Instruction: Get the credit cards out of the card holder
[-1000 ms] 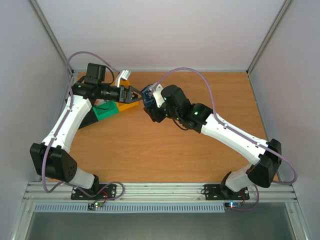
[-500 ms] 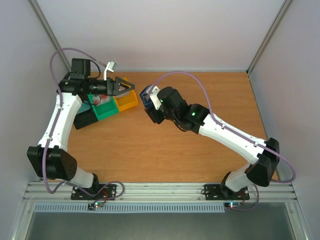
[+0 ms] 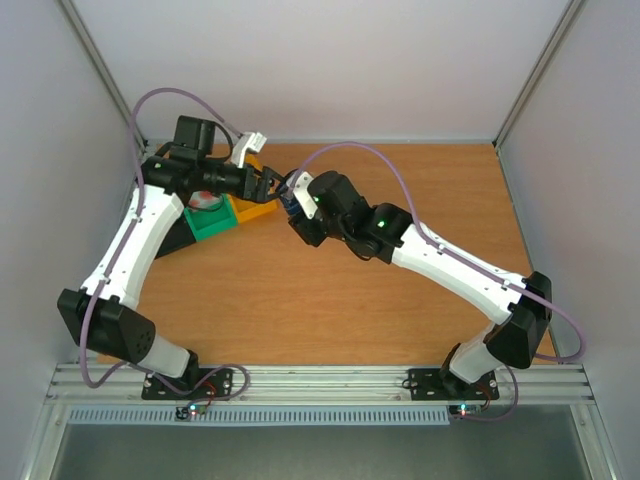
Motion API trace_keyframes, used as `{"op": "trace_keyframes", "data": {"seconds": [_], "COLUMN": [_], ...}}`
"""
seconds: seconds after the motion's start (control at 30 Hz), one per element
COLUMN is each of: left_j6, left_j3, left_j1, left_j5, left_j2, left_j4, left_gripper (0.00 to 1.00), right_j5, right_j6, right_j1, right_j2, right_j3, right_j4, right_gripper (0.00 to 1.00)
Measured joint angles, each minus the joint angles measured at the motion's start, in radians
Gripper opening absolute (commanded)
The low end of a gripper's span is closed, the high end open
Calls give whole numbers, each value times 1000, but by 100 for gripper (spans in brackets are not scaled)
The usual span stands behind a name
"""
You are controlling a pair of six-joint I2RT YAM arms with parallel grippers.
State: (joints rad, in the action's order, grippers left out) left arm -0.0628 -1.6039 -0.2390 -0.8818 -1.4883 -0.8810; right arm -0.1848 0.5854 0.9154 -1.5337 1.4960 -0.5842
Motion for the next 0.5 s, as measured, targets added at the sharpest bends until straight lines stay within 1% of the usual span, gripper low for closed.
{"op": "trace_keyframes", "data": {"seconds": [0.07,0.1,0.13,0.17,0.27,0.3,0.33,0.37,0.4,0.5], "left_j6": [8,13,18,23,33,34,39,35,25,27], "left_j3": [8,12,15,16,16,16,15,15,15,16], "left_j1": [-20,-28,-33,-38,-45,-47,-49,-50,-49,-48], "left_j5": [12,17,19,21,18,14,17,29,31,36], "left_j2": [-8,-10,-11,-12,-13,-13,-13,-13,-14,-14], "left_j4": [-2,-4,-6,-8,-13,-14,-17,-21,-23,-27], "left_gripper": [88,82,72,60,17,5,0,0,0,0], "right_j5": [3,6,8,11,13,12,12,5,-1,6], "right_j6": [5,8,11,13,18,20,21,23,23,30], "right_j1": [6,8,9,9,8,8,8,9,9,8], "right_j2": [-3,-3,-3,-3,-5,-7,-10,-11,-11,-9], "right_j3": [9,11,13,14,16,16,16,16,16,14], "right_j4": [1,0,0,0,-5,-8,-10,-10,-10,-11], "right_gripper": [58,58,58,57,58,58,59,60,65,97]}}
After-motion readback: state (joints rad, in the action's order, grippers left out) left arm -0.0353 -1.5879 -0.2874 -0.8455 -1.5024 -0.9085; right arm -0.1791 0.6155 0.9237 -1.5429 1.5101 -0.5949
